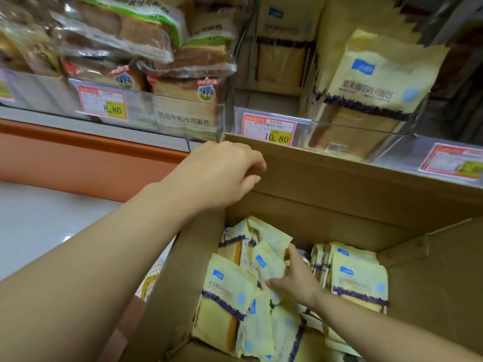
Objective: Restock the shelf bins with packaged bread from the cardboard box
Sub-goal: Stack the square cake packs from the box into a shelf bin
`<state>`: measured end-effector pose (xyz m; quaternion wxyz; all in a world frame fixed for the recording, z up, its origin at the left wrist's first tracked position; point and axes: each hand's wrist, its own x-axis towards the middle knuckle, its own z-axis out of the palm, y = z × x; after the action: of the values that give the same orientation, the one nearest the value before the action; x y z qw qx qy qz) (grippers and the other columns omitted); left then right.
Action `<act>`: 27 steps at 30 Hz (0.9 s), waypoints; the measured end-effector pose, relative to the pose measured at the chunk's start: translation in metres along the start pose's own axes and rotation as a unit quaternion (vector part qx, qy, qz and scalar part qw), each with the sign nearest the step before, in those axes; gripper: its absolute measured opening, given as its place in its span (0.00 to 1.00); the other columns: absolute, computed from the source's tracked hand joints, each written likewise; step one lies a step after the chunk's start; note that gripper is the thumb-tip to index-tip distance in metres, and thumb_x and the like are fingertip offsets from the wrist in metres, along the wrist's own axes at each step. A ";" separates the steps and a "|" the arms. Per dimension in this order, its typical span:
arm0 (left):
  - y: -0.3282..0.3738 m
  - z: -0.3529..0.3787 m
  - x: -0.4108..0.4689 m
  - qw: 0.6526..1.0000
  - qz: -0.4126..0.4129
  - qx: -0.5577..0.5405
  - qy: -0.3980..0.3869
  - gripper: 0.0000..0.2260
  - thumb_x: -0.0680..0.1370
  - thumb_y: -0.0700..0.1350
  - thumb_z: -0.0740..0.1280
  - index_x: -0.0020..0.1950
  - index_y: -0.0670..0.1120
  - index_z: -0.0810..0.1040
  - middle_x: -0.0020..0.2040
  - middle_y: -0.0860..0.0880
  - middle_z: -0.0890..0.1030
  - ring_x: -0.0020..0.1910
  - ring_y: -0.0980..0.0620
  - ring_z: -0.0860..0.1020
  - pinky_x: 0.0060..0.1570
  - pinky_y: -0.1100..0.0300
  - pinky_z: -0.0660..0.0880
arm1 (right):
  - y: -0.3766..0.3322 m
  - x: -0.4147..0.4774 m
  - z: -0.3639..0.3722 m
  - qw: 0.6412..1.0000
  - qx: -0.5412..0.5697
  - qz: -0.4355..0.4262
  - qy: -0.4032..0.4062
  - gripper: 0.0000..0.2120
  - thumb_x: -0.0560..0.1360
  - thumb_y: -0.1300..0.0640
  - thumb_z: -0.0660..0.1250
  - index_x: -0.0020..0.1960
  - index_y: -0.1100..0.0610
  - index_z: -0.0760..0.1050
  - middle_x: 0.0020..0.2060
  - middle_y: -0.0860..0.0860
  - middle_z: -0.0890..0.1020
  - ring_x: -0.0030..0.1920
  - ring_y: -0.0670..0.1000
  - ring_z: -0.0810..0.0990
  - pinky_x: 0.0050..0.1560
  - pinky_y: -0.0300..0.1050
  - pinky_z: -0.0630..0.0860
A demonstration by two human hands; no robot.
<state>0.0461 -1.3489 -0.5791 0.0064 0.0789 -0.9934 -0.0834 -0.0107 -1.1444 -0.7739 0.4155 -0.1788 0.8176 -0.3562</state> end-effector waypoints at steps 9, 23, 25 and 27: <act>-0.002 -0.002 -0.001 1.000 0.008 -0.006 -0.003 0.14 0.80 0.52 0.60 0.66 0.55 0.72 0.63 0.55 0.76 0.61 0.55 0.74 0.63 0.56 0.68 | -0.025 0.000 -0.020 0.985 -0.143 -0.072 0.069 0.14 0.71 0.59 0.73 0.54 0.52 0.73 0.44 0.47 0.79 0.47 0.48 0.78 0.49 0.40 0.74; 0.026 -0.030 -0.027 0.996 0.062 -0.049 -0.043 0.19 0.76 0.54 0.67 0.67 0.56 0.72 0.65 0.55 0.73 0.62 0.55 0.71 0.65 0.55 0.68 | -0.131 -0.116 -0.113 0.926 -0.247 -0.262 0.117 0.14 0.73 0.61 0.70 0.51 0.44 0.76 0.47 0.38 0.81 0.51 0.35 0.78 0.52 0.33 0.74; 0.030 -0.040 -0.031 0.994 0.050 -0.091 -0.031 0.16 0.76 0.53 0.68 0.63 0.54 0.74 0.59 0.55 0.76 0.57 0.55 0.73 0.58 0.56 0.73 | -0.146 -0.133 -0.121 0.913 -0.258 -0.286 0.132 0.16 0.72 0.61 0.71 0.49 0.40 0.74 0.47 0.36 0.81 0.52 0.33 0.77 0.53 0.29 0.72; 0.032 -0.051 -0.032 0.992 0.042 -0.121 -0.005 0.06 0.76 0.50 0.68 0.52 0.55 0.75 0.49 0.56 0.77 0.50 0.53 0.75 0.47 0.59 0.73 | -0.160 -0.146 -0.126 0.902 -0.274 -0.299 0.144 0.18 0.72 0.61 0.72 0.49 0.39 0.72 0.47 0.36 0.80 0.52 0.33 0.77 0.52 0.26 0.71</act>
<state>0.0735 -1.3210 -0.5230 0.0146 0.0358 -0.9784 -0.2031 -0.0267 -1.1127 -0.5253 0.1011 -0.4687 0.8420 -0.2472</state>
